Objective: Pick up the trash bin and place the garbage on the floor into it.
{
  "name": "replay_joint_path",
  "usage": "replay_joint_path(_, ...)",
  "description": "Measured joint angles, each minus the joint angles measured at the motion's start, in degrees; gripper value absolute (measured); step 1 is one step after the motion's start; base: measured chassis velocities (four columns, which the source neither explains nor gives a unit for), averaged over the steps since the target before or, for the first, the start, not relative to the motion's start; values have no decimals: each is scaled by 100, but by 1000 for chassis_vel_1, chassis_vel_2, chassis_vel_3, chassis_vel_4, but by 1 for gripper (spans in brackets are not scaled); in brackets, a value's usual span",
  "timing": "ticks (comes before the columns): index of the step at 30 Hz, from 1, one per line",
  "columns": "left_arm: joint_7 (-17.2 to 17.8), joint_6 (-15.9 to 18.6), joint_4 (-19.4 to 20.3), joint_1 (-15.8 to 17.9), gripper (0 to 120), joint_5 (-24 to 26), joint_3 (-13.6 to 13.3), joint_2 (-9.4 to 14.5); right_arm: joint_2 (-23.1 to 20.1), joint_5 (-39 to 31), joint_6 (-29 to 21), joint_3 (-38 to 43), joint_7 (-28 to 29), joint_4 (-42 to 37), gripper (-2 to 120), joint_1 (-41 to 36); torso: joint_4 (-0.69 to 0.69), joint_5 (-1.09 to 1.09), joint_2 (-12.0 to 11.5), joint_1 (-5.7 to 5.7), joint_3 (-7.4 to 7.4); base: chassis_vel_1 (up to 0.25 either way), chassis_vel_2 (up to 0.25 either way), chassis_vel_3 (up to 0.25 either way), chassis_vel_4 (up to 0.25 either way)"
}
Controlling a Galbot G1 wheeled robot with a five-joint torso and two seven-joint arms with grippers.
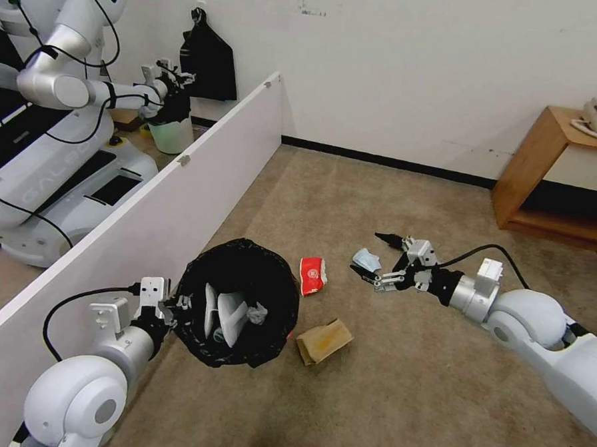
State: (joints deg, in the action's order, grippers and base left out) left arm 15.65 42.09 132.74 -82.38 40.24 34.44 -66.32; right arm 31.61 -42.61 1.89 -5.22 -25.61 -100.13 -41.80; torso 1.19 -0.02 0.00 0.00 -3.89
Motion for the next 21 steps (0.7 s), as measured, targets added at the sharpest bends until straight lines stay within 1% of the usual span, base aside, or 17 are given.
replay_joint_path(1,0,0,0,0,0,0,0,0,0,0,0,0,0,0,100,0,0,0,0,0,0,0,0,0,0)
replay_joint_path(2,-15,0,-15,7,0,-2,1,-10,69,83,12,-227,-63,144,100,209,0,1,0,0,0,0,0,0,0)
replay_joint_path(3,-15,0,-15,7,0,-2,1,-10,69,83,12,-227,-63,144,100,209,0,1,0,0,0,0,0,0,0)
replay_joint_path(5,-35,-4,-30,0,0,-29,18,-22,197,185,-26,-621,-199,418,100,560,-1,0,0,0,0,0,0,0,0)
replay_joint_path(6,-35,-4,-30,0,0,-29,18,-22,197,185,-26,-621,-199,418,100,560,-1,0,0,0,0,0,0,0,0)
replay_joint_path(8,-79,-19,-30,-32,0,-71,28,-49,283,141,-206,-1009,-344,641,100,852,-1,2,0,0,-1,0,0,0,0)
replay_joint_path(11,-96,-25,-30,-39,0,-99,28,-74,286,-15,-336,-1167,-344,691,100,929,1,-1,0,0,0,0,0,0,0)
replay_joint_path(13,-126,-35,-40,-43,0,-157,23,-125,298,-226,-432,-1379,-330,802,100,984,1,2,0,0,-1,0,0,0,0)
replay_joint_path(16,-141,-37,-59,-28,0,-194,-2,-166,309,-244,-453,-1504,-380,939,100,1007,1,1,0,0,0,0,0,0,0)
replay_joint_path(21,-142,-37,-65,-16,0,-206,-24,-142,358,-215,-452,-1553,-417,1081,100,978,1,1,1,0,0,0,0,0,0)
